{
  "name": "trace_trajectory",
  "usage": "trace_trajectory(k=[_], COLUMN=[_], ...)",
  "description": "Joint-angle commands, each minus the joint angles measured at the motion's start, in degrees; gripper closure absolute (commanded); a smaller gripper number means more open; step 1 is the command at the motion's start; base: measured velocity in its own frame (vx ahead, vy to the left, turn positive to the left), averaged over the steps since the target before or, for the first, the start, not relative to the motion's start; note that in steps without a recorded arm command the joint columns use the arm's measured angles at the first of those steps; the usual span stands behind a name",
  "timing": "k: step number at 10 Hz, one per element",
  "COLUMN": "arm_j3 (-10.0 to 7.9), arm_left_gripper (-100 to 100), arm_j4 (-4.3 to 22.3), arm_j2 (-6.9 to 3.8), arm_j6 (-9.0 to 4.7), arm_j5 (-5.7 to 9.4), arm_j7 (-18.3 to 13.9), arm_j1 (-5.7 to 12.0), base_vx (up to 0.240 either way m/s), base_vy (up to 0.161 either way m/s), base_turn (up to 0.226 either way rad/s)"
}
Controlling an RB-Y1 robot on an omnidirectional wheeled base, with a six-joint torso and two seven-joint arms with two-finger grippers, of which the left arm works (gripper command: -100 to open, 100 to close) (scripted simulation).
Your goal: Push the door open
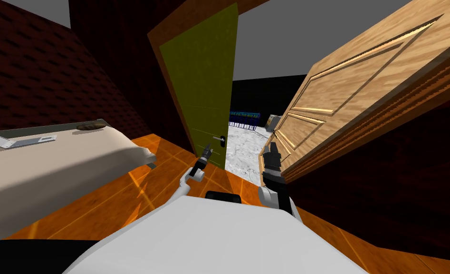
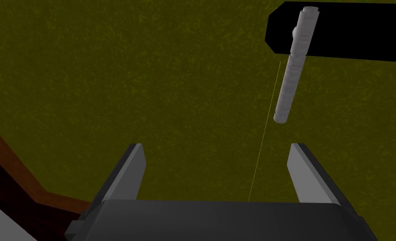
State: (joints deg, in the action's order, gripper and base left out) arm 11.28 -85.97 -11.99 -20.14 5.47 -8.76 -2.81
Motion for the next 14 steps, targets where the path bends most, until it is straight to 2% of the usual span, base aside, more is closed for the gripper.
trace_trajectory(k=[1, 10, 12, 13, 14], arm_j3=[0.73, 4.03, 4.54, 4.37, 4.07], arm_left_gripper=[-100, -100, -100, -100, -100], arm_j4=[2.3, 12.9, 14.5, 13.9, 14.7], arm_j2=[-0.51, -2.94, -3.31, -3.30, -3.01], arm_j6=[0.26, 1.39, 1.56, 1.44, 1.25], arm_j5=[-0.02, -0.06, -0.07, -0.04, -0.07], arm_j7=[-0.3, -2.0, -2.2, -2.2, -2.1], arm_j1=[1.16, 6.65, 7.49, 7.16, 7.54], base_vx=[0.090, 0.074, 0.070, 0.024, 0.138], base_vy=[0.060, 0.054, 0.052, 0.025, -0.010], base_turn=[-0.064, -0.058, -0.038, -0.009, -0.040])
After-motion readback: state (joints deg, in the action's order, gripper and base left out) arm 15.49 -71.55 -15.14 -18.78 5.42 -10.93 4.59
